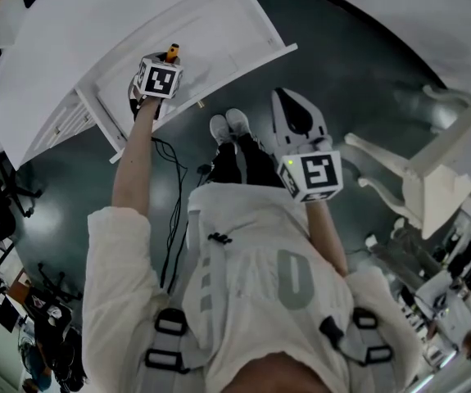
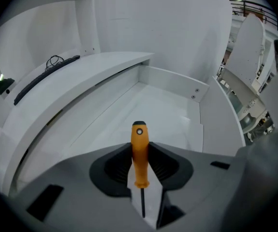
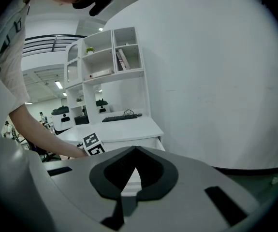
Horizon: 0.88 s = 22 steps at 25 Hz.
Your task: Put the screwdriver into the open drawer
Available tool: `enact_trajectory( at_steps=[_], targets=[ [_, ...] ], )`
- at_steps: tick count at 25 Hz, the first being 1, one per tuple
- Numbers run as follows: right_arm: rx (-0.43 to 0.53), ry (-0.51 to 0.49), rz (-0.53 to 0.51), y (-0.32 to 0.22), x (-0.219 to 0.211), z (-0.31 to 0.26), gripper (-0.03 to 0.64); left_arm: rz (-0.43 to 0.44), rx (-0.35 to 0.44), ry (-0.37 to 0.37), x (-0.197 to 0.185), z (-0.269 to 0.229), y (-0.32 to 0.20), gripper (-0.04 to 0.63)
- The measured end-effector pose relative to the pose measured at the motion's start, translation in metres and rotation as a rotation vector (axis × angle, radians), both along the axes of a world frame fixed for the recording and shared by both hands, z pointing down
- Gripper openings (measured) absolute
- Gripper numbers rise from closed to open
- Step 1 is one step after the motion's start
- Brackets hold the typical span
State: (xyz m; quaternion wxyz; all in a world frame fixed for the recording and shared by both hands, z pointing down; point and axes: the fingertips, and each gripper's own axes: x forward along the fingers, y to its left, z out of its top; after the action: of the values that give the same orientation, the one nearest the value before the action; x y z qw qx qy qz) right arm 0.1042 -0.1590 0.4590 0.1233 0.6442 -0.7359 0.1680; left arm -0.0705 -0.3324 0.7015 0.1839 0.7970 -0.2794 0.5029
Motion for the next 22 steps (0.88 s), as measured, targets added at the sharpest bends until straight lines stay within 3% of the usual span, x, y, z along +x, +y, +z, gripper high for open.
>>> enact_trajectory(
  at_steps=[6, 12, 22],
  targets=[
    [-0.017, 0.0, -0.008, -0.001, -0.003, 0.004, -0.005, 0.003, 0.022, -0.038, -0.005, -0.005, -0.008, 0.106],
    [-0.037, 0.003, -0.021, 0.001, -0.003, 0.011, -0.005, 0.019, -0.004, -0.047, 0.001, 0.009, -0.003, 0.106],
    [-0.045, -0.003, -0.035, 0.004, 0.002, 0.015, -0.005, -0.004, -0.058, 0.0, 0.007, 0.026, 0.005, 0.107]
  ],
)
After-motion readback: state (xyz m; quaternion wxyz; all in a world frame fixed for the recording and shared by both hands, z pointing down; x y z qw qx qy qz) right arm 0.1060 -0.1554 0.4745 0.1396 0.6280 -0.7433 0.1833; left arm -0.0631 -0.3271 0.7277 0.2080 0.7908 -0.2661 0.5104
